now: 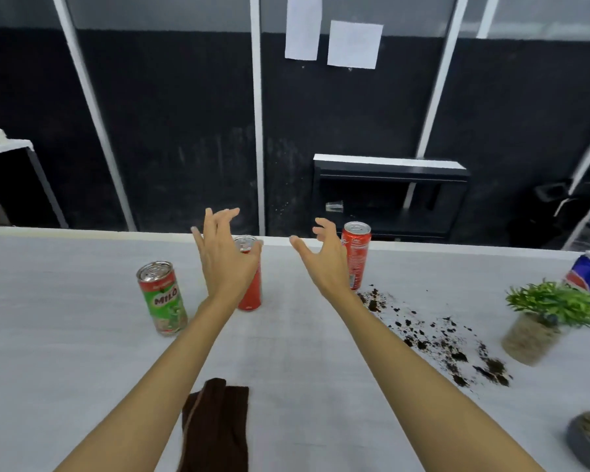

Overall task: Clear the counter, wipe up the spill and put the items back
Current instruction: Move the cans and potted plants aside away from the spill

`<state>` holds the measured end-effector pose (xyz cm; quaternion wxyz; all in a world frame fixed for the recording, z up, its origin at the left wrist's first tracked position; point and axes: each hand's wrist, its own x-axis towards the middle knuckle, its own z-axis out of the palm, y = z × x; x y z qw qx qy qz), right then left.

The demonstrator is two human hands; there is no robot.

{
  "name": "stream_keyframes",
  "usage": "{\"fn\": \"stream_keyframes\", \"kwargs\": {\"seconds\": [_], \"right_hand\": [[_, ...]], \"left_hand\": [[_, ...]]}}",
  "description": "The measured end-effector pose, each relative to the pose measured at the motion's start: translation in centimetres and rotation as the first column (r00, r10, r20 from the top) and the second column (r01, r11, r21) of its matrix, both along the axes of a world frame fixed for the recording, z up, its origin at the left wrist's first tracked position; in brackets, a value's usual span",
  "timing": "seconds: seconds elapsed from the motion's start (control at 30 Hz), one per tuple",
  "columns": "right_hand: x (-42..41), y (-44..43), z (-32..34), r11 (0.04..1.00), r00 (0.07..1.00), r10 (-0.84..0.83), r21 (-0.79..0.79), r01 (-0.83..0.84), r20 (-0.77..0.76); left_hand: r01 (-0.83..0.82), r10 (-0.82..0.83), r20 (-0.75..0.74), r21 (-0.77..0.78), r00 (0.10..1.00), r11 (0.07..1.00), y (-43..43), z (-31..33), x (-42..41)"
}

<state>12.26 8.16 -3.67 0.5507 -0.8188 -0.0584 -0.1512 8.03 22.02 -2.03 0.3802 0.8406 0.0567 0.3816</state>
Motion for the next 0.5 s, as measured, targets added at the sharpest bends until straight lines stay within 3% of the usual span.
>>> {"fn": "stream_keyframes", "kwargs": {"seconds": [0.1,0.23,0.37,0.5], "right_hand": [[-1.6,-6.1,-0.1,0.99,0.99,-0.135,0.056,0.133,0.045],[-4.5,-13.5,-2.8,0.906,0.916,-0.4,0.142,0.4,-0.024],[-6.6,-19.4,-5.8,0.72,0.739,-0.66,0.165,0.674,-0.137],[-6.7,-23.3,-6.7,0.475,0.51,-0.815,0.19,0.86,-0.276]], "left_hand": [[0.179,-0.184,-0.02,-0.165,0.983,0.97,-6.4,0.8,0.5],[0.296,-0.363,-0.133,-0.358,0.922,0.885,-13.5,-0.6,1.2],[0.298,-0.436,-0.203,-0.481,0.877,0.824,-17.6,-3.4,2.0],[0.26,-0.438,-0.279,-0.5,0.854,0.826,-19.8,-5.4,4.0]]}}
